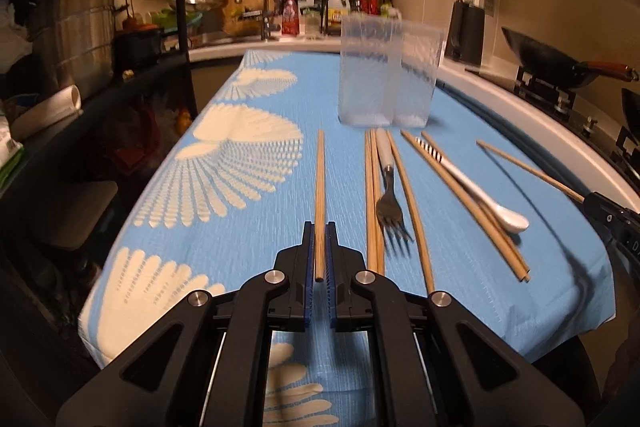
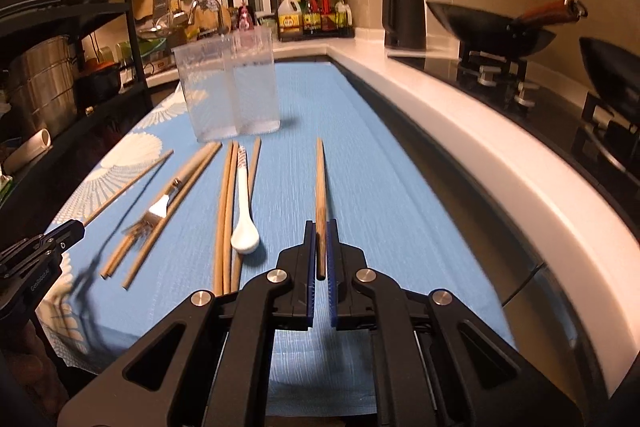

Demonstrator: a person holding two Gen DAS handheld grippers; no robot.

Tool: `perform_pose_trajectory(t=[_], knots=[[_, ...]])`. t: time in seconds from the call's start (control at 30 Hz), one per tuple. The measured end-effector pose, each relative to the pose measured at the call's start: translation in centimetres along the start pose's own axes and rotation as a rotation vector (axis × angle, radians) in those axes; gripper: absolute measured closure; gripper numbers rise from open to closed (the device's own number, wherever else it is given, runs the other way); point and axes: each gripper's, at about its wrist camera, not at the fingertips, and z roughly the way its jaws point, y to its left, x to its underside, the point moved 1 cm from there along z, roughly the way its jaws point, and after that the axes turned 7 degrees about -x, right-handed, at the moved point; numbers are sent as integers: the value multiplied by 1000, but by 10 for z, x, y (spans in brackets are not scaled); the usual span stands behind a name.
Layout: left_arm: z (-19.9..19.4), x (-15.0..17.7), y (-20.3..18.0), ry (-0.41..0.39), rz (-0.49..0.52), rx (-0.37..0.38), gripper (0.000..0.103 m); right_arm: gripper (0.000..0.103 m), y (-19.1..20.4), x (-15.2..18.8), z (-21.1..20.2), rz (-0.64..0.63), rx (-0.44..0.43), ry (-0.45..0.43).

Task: Organize utensils
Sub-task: 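Lift both held chopsticks and carry them toward the clear plastic container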

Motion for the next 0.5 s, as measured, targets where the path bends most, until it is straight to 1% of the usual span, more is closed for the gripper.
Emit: perform_pose_trajectory(t=[0.23, 0.4, 0.5], knots=[[-35, -25, 12, -179, -29, 6, 98, 98, 5, -35, -36, -39, 7, -111], [-49, -44, 16, -242, -31, 31, 98, 98, 11, -61, -54, -65, -6, -174], [-54, -57, 19, -262, -34, 45, 98, 98, 13, -75, -58, -72, -15, -197]])
